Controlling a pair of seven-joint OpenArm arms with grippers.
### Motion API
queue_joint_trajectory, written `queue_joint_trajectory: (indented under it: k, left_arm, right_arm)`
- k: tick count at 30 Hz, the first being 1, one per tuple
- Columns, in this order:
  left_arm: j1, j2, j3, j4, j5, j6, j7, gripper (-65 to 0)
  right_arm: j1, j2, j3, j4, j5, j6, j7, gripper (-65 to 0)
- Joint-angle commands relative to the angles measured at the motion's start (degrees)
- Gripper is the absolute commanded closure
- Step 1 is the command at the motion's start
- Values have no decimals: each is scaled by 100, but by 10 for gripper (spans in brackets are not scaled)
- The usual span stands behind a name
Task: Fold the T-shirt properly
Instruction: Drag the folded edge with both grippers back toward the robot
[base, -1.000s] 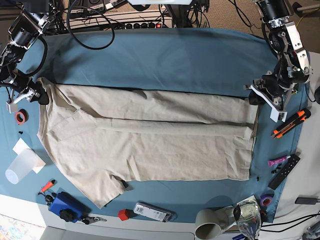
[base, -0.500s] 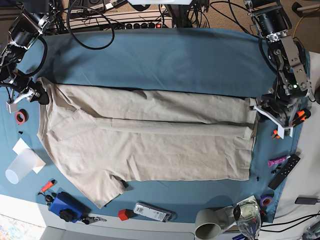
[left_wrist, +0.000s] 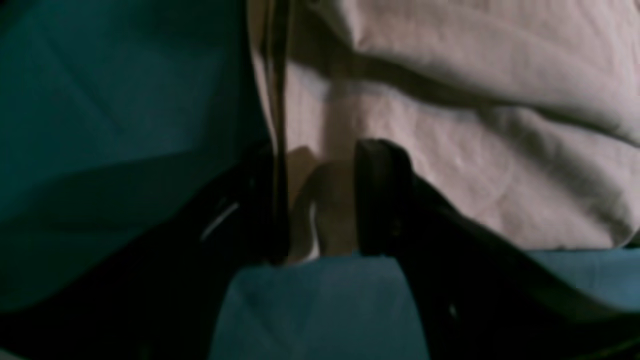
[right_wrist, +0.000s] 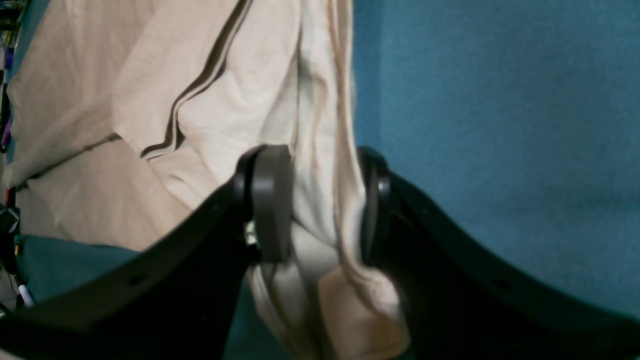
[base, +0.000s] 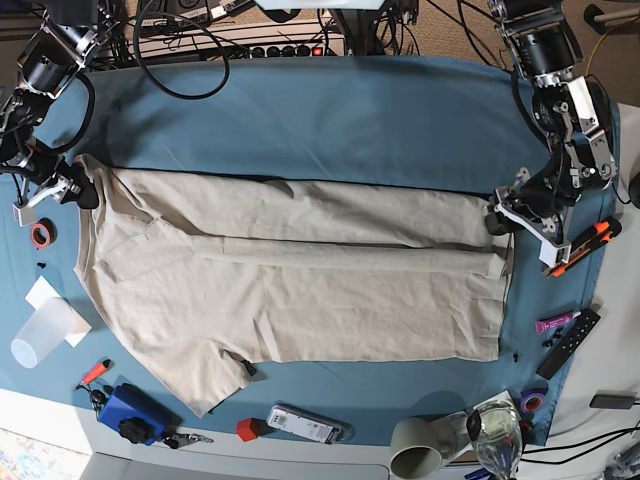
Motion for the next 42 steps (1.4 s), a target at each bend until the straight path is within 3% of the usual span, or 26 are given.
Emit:
queue_joint_trajectory:
  k: [1,4,7,8,16,21,28,37,42]
  left_arm:
    - [24,7,28,-118,201,57,308,-258]
    - [22,7,28,-201,33,59,313,-212]
    - [-59,7,28,-199,17,85,426,-57]
    - [-94,4,28,-199,17,92,498,0]
    - [-225,-57,26,-116,188,79,1143,0]
    - [-212,-184,22,61,188,76,1217,0]
    - [-153,-398,22,181,144,74,1342,0]
    - [614,-566,22,981,144,55,1331,0]
    - [1108,-566,13,1593,291,57,1213,0]
  right_arm:
    - [-50,7,-33,-42,-461,-81,-474,-221]
    - [-48,7,-33,-39,-461,2,-448,-156]
    - [-48,7,-33,-37,-463,87,-398,-17]
    - [-48,7,-33,-37,-463,118,-358,0]
    - [-46,149,-26,-26,-424,137,-186,0]
    - [-46,385,-26,-4,0,137,-205,0]
    - [-52,433,-26,737,-20,137,-345,0]
    - [-52,422,-24,1834,-17,-101,-707,0]
    - [-450,417,212,2199,-15,-103,-707,0]
